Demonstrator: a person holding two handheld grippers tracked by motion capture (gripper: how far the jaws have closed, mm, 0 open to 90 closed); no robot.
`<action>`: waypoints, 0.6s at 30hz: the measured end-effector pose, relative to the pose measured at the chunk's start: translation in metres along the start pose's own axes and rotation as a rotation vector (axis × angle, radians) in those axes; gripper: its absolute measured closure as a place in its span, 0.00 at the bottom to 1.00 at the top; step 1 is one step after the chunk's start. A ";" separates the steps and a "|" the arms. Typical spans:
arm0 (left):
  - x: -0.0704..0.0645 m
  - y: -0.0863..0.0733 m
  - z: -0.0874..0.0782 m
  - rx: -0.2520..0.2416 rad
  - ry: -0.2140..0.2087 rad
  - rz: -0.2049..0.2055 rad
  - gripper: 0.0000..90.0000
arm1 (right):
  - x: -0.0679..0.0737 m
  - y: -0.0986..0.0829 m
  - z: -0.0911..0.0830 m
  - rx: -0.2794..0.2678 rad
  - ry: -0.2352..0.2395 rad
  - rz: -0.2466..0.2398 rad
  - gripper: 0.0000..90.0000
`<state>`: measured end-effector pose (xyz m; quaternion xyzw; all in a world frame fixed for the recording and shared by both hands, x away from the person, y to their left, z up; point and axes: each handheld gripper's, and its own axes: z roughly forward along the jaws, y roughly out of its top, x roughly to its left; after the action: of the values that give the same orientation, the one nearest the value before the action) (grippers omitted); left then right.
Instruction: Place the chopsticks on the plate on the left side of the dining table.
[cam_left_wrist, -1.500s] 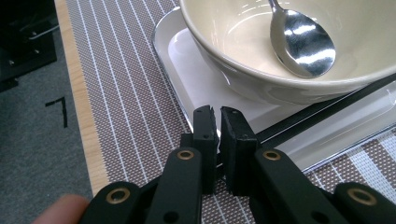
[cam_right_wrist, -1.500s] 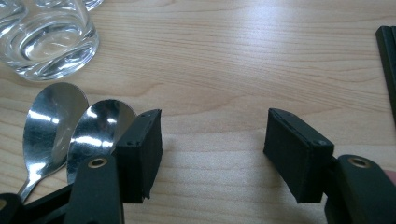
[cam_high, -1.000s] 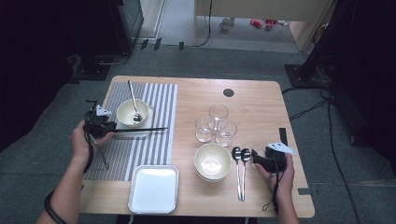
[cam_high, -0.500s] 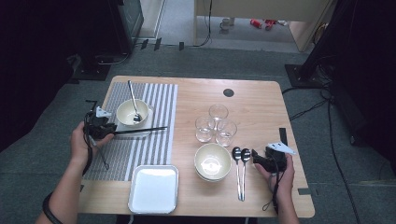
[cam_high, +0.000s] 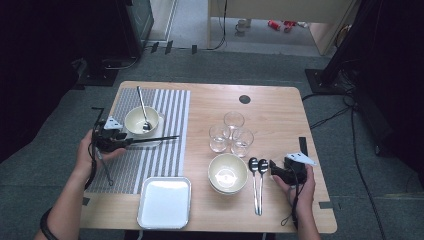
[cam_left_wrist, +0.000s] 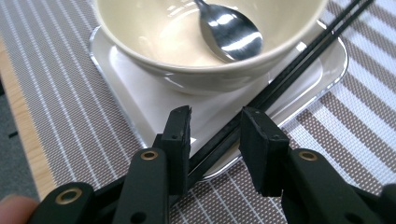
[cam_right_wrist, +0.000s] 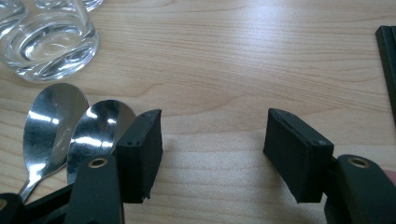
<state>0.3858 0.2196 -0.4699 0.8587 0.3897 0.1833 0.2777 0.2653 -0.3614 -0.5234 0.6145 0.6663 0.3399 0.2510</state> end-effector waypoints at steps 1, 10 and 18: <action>0.000 0.000 0.000 0.000 0.000 0.000 0.71 | 0.000 0.000 0.000 0.000 0.000 0.000 0.41; -0.005 0.004 0.010 0.024 -0.008 0.017 0.73 | 0.000 0.000 0.000 -0.001 0.002 0.005 0.41; -0.004 0.006 0.009 0.053 -0.015 0.057 0.78 | 0.000 0.000 0.000 0.000 0.001 0.003 0.41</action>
<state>0.3913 0.2105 -0.4734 0.8780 0.3677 0.1741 0.2523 0.2654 -0.3613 -0.5234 0.6153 0.6654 0.3407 0.2501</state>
